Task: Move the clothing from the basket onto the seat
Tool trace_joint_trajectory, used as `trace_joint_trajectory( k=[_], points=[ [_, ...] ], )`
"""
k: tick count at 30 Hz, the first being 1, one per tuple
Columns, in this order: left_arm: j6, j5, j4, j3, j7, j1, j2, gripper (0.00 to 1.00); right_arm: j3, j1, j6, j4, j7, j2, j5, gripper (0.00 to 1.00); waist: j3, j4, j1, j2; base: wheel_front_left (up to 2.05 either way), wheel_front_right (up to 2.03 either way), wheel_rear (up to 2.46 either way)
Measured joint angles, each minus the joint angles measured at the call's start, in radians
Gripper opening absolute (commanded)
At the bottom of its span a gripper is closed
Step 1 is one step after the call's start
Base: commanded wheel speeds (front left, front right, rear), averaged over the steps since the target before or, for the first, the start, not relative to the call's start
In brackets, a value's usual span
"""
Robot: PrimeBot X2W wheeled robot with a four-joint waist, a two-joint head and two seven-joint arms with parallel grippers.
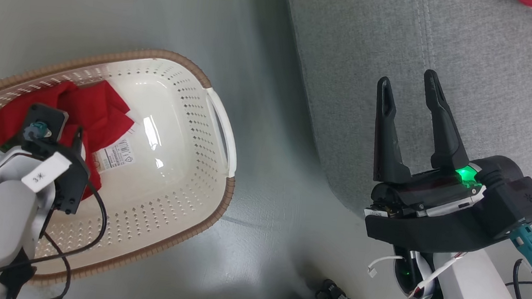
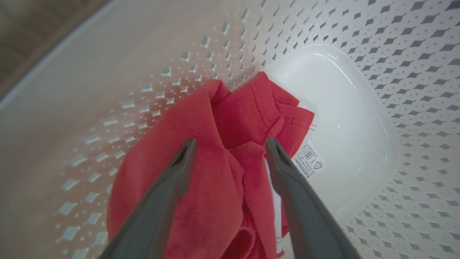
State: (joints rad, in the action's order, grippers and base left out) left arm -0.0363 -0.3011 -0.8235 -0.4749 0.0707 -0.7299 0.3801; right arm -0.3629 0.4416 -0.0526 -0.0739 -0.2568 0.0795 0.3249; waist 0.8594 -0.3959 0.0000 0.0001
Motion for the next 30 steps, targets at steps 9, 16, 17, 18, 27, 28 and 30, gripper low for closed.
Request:
trace_joint_trajectory(
  k=[9,16,17,18,27,28,30],
  points=[
    [0.000,0.079,-0.093,-0.082,0.051,-0.022,0.003,0.92,0.008,0.008,0.012,0.020,0.000,-0.011,-0.001,1.00,0.003,-0.015,-0.0001,0.0000,0.00,0.00,0.00],
    [0.006,0.112,-0.142,-0.115,0.078,-0.040,0.003,0.55,0.016,0.018,0.022,0.032,0.000,-0.016,-0.010,1.00,0.000,-0.018,-0.0001,-0.0001,0.00,0.00,0.00],
    [0.011,0.113,-0.150,-0.119,0.089,-0.044,0.002,0.55,0.017,0.018,0.026,0.035,0.000,-0.016,-0.010,1.00,0.000,-0.018,-0.0001,0.0000,0.00,0.00,0.00],
    [0.012,0.114,-0.158,-0.123,0.096,-0.046,0.002,0.51,0.017,0.018,0.026,0.035,0.000,-0.017,-0.011,1.00,-0.001,-0.018,-0.0001,0.0000,0.00,0.00,0.00],
    [0.029,0.120,-0.191,-0.137,0.101,-0.063,-0.007,0.00,0.025,0.018,0.031,0.044,0.000,-0.021,-0.018,1.00,-0.002,-0.015,0.0000,-0.0001,0.00,0.00,0.00],
    [0.029,0.120,-0.194,-0.137,0.095,-0.063,-0.010,0.00,0.025,0.018,0.033,0.048,0.000,-0.021,-0.018,1.00,-0.004,-0.014,-0.0001,0.0000,0.00,0.00,0.00],
    [0.037,0.119,-0.203,-0.137,0.093,-0.063,-0.018,0.00,0.027,0.019,0.035,0.053,0.000,-0.023,-0.018,1.00,-0.010,-0.013,-0.0001,0.0000,0.00,0.00,0.00]
  ],
)
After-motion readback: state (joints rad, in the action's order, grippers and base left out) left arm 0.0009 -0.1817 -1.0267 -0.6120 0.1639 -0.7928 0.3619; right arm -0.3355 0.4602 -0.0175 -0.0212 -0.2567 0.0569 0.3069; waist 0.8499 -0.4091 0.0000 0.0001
